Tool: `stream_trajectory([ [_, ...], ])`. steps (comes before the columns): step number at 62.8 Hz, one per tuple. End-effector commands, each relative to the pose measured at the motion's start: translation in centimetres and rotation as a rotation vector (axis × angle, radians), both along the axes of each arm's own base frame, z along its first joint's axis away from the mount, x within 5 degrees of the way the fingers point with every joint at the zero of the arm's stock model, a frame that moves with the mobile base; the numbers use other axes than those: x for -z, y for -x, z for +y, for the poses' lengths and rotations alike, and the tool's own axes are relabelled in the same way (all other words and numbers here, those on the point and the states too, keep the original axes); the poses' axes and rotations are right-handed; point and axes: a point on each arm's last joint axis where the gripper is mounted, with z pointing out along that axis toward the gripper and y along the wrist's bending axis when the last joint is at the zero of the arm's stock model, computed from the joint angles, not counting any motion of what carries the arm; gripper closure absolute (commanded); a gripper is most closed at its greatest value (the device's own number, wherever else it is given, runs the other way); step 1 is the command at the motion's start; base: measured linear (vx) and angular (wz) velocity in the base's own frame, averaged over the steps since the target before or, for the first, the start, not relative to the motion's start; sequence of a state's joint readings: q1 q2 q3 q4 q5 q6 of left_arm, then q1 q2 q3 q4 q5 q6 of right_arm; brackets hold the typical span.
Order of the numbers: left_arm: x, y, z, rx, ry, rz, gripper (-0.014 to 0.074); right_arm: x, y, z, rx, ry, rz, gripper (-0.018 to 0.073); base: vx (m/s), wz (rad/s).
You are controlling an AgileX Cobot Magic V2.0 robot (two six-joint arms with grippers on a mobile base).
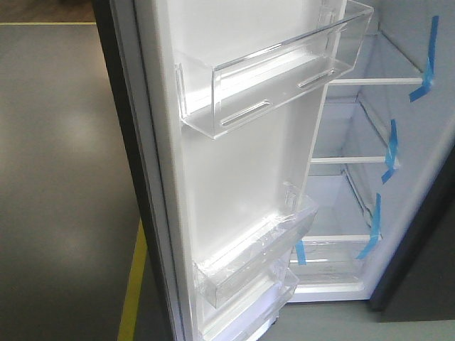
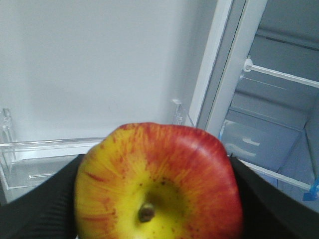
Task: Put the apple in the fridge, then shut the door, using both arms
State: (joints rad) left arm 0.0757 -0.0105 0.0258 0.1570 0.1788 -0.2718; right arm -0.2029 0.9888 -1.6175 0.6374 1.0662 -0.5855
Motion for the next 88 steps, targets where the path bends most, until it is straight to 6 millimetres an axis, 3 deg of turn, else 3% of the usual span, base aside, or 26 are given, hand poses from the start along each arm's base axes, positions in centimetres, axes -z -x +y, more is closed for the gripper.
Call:
stream_trajectory([
  [1,0.2,-0.1,-0.1,0.018,0.004,-0.064,0.0603,-1.6,0.0,0.1,0.006,-0.081,-0.113,0.0536,0.0,0.0],
  [8,0.2,-0.1,-0.1,0.018,0.004,-0.064,0.0603,-1.9,-1.7,0.3,-0.064,-0.186,-0.139,0.0536,0.0,0.0],
  [25,0.2,-0.1,-0.1,0.018,0.004,-0.064,0.0603,-0.4,-9.8,0.4,-0.336,-0.378,-0.165,0.0536,0.0,0.0],
  [36,0.2,-0.1,-0.1,0.018,0.004,-0.064,0.0603,1.0,-14.5,0.0,-0.429,-0.418,-0.124,0.0535,0.0,0.0],
  [43,0.2,-0.1,-0.1,0.018,0.004,-0.064,0.0603,1.4,-16.8,0.9,-0.477,-0.416,-0.1,0.0532,0.0,0.0],
  [56,0.2,-0.1,-0.1,0.018,0.004,-0.064,0.0603,2.4,-19.3,3.4,-0.497,-0.247,-0.055,0.0527,0.0,0.0],
  [71,0.2,-0.1,-0.1,0.018,0.004,-0.064,0.0603,4.4,-21.9,3.3,-0.362,-0.216,0.005,0.0487,0.0,0.0],
  [78,0.2,-0.1,-0.1,0.018,0.004,-0.064,0.0603,5.0,-22.5,3.3,-0.365,-0.218,0.026,0.0409,0.0,0.0],
  [88,0.2,-0.1,-0.1,0.018,0.004,-0.064,0.0603,5.8,-23.3,3.3,-0.363,-0.223,0.047,0.0199,0.0,0.0],
])
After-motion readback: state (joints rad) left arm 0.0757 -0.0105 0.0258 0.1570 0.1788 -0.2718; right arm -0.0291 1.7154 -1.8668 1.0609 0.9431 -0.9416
